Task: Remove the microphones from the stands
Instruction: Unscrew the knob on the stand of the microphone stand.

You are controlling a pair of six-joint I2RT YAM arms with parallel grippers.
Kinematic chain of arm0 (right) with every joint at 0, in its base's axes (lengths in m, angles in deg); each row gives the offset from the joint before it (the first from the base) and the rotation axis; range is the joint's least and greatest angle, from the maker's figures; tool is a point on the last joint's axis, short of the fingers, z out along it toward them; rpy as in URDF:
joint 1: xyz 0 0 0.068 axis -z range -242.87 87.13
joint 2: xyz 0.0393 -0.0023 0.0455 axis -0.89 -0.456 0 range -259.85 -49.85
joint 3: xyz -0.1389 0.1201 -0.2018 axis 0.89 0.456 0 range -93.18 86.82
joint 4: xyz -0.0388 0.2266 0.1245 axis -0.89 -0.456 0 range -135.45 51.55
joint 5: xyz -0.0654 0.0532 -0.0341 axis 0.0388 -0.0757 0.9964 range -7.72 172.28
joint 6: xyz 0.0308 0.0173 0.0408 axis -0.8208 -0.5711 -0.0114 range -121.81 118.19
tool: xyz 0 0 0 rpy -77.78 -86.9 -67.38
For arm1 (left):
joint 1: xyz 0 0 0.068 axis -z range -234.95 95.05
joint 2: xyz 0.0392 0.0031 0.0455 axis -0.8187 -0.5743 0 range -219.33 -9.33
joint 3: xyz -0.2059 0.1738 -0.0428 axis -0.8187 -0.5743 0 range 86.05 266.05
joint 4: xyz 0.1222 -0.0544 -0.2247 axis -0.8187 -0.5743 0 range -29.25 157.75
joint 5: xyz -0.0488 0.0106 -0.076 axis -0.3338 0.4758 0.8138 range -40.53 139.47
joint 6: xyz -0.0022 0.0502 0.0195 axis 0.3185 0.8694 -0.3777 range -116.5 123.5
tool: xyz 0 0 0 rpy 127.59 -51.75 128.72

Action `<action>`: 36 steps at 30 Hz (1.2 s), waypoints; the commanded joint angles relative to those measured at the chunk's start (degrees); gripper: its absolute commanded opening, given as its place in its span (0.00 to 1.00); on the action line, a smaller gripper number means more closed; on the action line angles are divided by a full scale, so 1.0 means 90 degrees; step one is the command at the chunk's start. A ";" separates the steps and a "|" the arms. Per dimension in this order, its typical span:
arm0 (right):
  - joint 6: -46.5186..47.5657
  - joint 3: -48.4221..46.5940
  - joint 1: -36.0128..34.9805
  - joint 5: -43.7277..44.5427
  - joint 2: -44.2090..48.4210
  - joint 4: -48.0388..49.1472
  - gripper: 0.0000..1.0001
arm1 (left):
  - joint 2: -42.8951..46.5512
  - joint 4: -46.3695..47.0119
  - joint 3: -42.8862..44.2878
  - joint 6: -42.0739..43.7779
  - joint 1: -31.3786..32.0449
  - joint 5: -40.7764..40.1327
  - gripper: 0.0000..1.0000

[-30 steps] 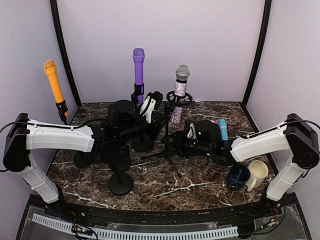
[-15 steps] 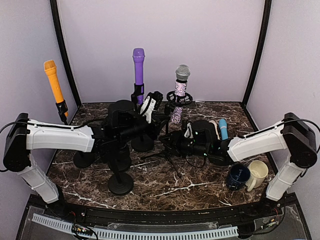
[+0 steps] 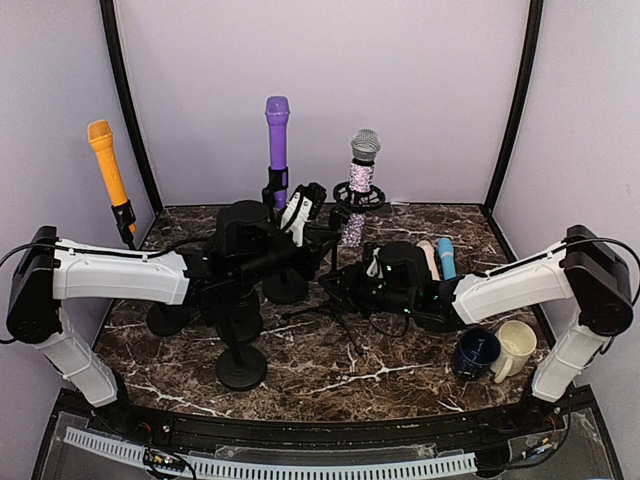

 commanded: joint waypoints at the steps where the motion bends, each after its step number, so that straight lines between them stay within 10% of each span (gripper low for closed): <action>1: 0.0141 -0.0168 -0.0024 0.0500 0.0195 -0.0250 0.17 | 0.0016 0.0376 0.0021 0.0016 0.0108 0.0105 0.00; 10: 0.0451 -0.0566 -0.0142 0.1123 0.0387 -0.1435 0.00 | 0.0006 0.0386 -0.0047 0.0013 0.0110 0.0120 0.00; 36: 0.0385 -0.1890 -0.0459 0.2564 0.0147 -0.4219 0.00 | -0.0369 0.0133 0.0153 -0.0074 0.0112 0.0420 0.00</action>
